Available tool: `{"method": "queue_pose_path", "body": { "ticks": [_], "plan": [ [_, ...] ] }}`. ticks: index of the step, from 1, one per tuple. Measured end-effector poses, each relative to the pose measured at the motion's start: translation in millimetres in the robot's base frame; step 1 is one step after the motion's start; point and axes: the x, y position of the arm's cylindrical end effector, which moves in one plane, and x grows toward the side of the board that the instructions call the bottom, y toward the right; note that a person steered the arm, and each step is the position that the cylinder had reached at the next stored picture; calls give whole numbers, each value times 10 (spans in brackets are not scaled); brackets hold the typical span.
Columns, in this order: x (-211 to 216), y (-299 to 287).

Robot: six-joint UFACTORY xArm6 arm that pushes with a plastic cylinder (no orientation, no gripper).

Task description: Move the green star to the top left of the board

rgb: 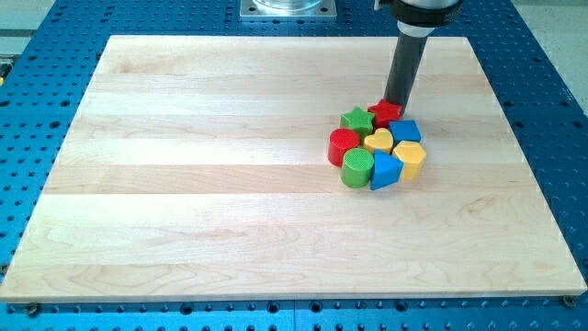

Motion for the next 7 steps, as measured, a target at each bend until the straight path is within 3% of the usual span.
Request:
{"method": "queue_pose_path", "body": {
  "ticks": [3, 4, 5, 7],
  "plan": [
    [34, 102],
    [232, 683],
    [444, 536],
    [512, -467]
  ]
}}
